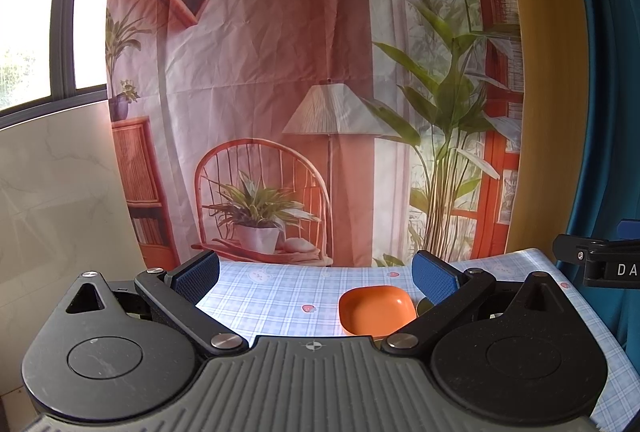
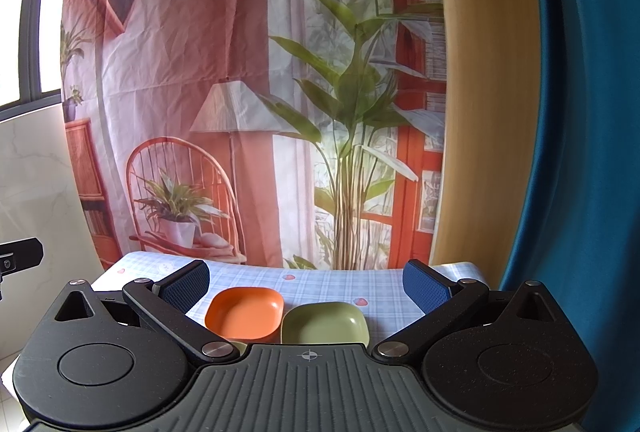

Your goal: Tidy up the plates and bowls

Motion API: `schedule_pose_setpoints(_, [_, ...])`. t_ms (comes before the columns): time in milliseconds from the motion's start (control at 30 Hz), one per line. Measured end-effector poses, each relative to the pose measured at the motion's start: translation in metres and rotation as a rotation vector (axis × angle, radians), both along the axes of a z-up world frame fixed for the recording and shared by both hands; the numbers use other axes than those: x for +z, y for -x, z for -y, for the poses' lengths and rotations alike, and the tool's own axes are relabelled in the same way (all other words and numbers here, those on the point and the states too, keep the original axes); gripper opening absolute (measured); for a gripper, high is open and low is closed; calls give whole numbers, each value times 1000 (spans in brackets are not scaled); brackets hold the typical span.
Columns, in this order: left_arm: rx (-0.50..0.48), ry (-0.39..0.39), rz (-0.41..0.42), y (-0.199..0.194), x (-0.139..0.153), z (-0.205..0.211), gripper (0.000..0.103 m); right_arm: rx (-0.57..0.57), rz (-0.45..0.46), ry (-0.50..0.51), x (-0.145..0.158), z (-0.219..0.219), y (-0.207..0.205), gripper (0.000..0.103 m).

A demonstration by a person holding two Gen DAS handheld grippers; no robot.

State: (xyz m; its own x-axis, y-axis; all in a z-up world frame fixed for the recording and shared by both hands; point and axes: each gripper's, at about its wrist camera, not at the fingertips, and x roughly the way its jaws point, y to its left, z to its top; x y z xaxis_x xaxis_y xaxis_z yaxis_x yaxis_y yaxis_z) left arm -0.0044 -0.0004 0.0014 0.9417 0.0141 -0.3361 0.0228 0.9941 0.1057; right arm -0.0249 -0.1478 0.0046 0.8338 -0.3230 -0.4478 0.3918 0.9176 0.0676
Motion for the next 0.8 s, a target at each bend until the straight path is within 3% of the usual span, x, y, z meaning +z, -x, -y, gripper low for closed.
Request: schedule_pose_setpoints(800, [-2, -5, -3, 2, 0, 0, 103, -2, -1, -1, 0, 2, 0, 103])
